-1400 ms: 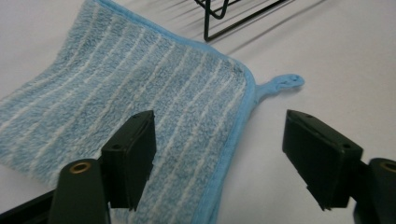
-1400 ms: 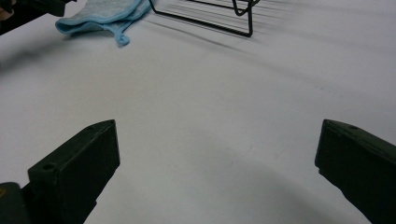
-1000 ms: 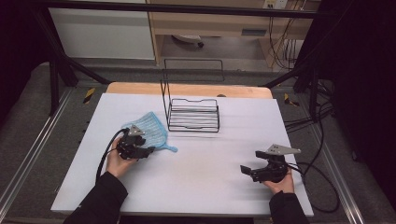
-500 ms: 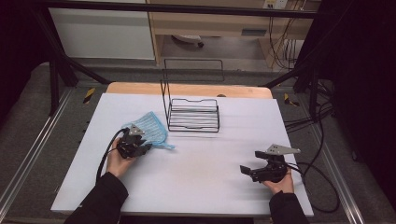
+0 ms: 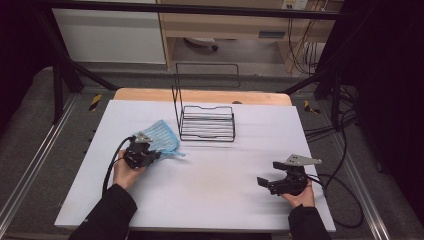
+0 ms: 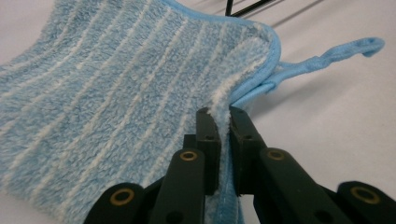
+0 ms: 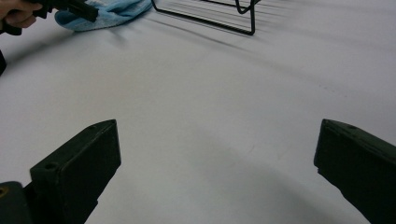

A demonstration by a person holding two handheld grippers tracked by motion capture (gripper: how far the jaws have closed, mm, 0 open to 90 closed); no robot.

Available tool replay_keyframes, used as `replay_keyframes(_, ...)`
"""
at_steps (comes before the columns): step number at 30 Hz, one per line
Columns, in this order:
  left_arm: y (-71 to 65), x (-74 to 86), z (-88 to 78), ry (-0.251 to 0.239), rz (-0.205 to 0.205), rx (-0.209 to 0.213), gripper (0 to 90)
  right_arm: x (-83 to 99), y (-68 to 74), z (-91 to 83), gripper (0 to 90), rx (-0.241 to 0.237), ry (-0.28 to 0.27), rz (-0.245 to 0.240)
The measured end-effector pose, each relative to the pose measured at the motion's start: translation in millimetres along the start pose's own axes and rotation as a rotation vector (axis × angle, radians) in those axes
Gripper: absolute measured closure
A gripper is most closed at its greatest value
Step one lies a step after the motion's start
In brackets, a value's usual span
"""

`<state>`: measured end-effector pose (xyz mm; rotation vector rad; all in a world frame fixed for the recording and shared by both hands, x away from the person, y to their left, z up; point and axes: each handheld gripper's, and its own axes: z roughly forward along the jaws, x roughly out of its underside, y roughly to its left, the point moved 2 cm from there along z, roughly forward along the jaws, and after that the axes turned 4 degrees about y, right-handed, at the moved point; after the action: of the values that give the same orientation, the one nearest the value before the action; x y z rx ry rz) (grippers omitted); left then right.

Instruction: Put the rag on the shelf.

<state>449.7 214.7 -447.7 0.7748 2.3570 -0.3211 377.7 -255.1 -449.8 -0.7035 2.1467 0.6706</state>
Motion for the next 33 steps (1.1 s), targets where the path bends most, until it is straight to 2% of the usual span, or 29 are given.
replay_keyframes(5,-3.2,-0.2,-3.8,-0.010,-0.003,0.026,84.4,-0.1,-0.1,-0.6,1.3,-0.002,-0.002,-0.004)
replay_keyframes(13,-15.6,2.9,-7.7,-0.021,-0.008,0.073,84.4,-0.2,0.2,-1.0,1.3,0.001,-0.004,-0.003)
replay_keyframes(16,-20.9,6.2,-8.9,-0.016,0.006,0.072,84.4,-0.2,0.2,-1.1,1.3,0.001,-0.003,-0.004)
replay_keyframes(26,-35.7,12.3,-13.4,-0.030,0.004,0.115,84.3,-0.4,0.5,-1.4,1.3,0.003,-0.003,-0.003)
replay_keyframes(33,-47.9,14.6,-14.0,-0.033,0.019,0.119,84.3,-0.3,0.5,-1.6,1.3,0.005,-0.002,-0.003)
